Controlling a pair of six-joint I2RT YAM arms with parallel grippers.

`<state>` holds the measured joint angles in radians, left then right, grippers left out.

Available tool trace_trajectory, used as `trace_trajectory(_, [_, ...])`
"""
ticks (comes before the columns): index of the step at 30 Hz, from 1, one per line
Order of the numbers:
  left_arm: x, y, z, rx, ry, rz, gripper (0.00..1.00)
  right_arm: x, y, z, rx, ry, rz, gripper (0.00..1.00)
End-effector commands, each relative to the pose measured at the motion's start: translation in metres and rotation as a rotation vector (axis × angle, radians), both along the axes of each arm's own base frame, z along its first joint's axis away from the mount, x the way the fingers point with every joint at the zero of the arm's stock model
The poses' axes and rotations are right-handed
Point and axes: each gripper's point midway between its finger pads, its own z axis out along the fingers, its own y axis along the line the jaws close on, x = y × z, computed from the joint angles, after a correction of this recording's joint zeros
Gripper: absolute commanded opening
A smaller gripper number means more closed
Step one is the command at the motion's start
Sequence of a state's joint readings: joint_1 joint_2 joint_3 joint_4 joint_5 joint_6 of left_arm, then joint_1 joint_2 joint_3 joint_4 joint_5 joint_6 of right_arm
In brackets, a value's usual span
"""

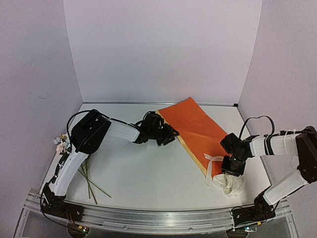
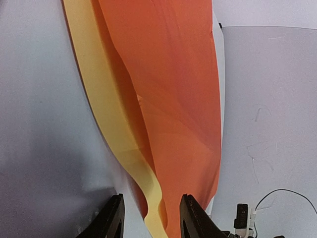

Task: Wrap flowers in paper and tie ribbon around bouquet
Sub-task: Pick up the ribbon from the corner of the board, then pick up the left corner of the flattened wrapping paper at the center of the board, then place the ribbon at the corner of the board.

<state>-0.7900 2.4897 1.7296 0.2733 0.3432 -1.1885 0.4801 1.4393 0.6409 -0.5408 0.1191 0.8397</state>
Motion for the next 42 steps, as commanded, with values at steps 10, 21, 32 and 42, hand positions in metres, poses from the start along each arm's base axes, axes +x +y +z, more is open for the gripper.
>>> trace_trajectory(10, [0.001,-0.021,-0.001,-0.086,0.010,-0.013,0.12,-0.008,-0.011,0.004,-0.030,-0.013,-0.002,0.36])
trace_trajectory(21, [0.012,0.034,0.023,0.033,-0.014,-0.003,0.00,-0.018,-0.041,0.022,-0.150,-0.013,-0.045,0.09])
trace_trajectory(32, [-0.016,0.134,0.029,0.198,0.053,-0.144,0.00,-0.031,-0.081,0.034,-0.271,0.000,-0.158,0.00])
trace_trajectory(42, [-0.041,0.170,0.087,0.242,-0.061,-0.266,0.00,-0.024,-0.070,0.077,-0.313,-0.011,-0.014,0.39])
